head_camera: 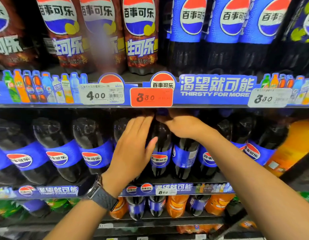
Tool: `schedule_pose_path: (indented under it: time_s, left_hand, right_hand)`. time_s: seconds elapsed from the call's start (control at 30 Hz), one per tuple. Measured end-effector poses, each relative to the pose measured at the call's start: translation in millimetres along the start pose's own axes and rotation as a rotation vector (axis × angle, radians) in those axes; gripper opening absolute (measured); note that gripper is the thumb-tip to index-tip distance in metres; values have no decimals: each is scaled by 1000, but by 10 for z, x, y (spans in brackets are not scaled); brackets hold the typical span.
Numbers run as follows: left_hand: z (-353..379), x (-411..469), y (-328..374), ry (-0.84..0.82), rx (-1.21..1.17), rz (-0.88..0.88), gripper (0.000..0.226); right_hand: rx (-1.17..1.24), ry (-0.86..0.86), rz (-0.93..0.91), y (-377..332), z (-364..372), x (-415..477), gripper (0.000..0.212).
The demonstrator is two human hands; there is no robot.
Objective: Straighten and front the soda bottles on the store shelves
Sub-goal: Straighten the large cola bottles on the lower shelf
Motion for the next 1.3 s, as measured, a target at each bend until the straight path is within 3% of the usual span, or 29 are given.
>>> schedule_pose_path:
  time_s: [0.1, 0.3, 0.43, 0.53, 0.6, 0.7, 0.87, 0.97, 1.07, 1.2, 1.3]
  left_hand:
    - [127, 3, 14, -110, -61, -87, 57]
    - [305, 162, 6, -163, -35, -214, 45]
    - [308, 330, 25, -143, 26, -270, 45]
    - [293, 501, 88, -112, 92, -258, 42]
    - [322, 646, 84, -155, 158, -267, 44]
    - [378, 816, 47, -217, 106, -266, 49]
    - [309, 771, -15, -168, 31, -307, 51]
    - [276, 726, 15, -166, 45, -297, 52]
    - [262, 700, 47, -179, 20, -291, 49]
    - [234, 693, 38, -174, -16, -320, 46]
    - [232, 690, 41, -163, -31, -333, 43]
  right_hand:
    - [18, -40, 10, 14, -3, -14, 37]
    - [-99, -74, -37, -15, -52, -44, 43]
    - [-135, 87, -78, 109, -256, -253, 46]
    - [-247, 238, 25, 308, -388, -419, 42]
    - [-275, 303, 111, 379, -447, -432, 51]
    - [-412, 245, 129, 423, -454, -354, 66]
    - [-439, 182, 81, 506, -411, -320, 64]
    - [-395, 43, -4, 625, -427, -278, 56]
    - [-194, -101, -113, 739, -470, -256, 39]
    - [-123, -111, -167, 772, -473, -287, 37]
    - [-176, -66, -116, 768, -414, -337, 54]
Point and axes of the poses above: each hand's wrist, its own x-axis towards the middle knuckle, its own z-axis out of the palm, y = z × x, the point moved 2 cm from there along x, towards the middle knuckle, and after that the axes turned 14 degrees about -x, right-handed, at the moved point
